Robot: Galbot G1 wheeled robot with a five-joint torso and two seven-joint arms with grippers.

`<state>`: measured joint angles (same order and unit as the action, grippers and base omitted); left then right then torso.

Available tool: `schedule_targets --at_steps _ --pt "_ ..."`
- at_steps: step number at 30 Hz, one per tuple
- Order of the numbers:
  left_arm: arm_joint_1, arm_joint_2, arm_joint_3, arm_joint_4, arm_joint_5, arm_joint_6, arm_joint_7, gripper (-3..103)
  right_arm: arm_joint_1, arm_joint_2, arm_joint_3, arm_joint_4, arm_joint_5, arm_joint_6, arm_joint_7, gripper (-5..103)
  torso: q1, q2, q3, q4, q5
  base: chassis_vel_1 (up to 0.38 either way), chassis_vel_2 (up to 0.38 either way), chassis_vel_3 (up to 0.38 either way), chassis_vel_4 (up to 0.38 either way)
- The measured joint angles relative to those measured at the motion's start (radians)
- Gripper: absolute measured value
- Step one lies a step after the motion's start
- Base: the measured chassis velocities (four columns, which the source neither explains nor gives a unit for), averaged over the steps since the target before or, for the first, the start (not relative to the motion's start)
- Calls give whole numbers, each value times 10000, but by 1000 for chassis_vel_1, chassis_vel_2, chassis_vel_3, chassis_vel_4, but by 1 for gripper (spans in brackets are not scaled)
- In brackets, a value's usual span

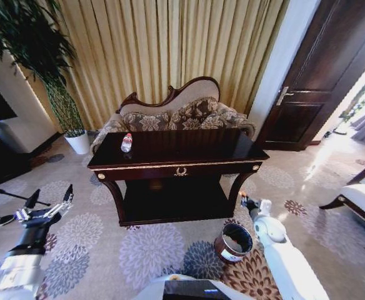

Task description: Move to the front of the table and place the trash on the table into the trash bin.

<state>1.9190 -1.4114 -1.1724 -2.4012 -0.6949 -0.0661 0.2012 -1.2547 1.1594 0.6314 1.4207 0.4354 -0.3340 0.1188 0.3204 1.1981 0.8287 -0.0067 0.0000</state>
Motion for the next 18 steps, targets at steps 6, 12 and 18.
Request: schedule_targets --at_steps 6,12,18 --pt "28 79 -84 129 -72 -76 19 100 319 -72 -433 -2637 -838 781 -1 7 2 -2 2 2 2 0 0 0 0" --pt "35 120 -110 210 -110 -132 52 100 643 193 -748 -3611 -985 1065 -1 7 1 -1 1 0 -3 0 0 0 0" --pt "82 156 -216 151 -165 -144 58 100 1281 302 -1200 -4413 -1206 1124 -1 7 2 -2 2 3 -1 0 0 0 0"
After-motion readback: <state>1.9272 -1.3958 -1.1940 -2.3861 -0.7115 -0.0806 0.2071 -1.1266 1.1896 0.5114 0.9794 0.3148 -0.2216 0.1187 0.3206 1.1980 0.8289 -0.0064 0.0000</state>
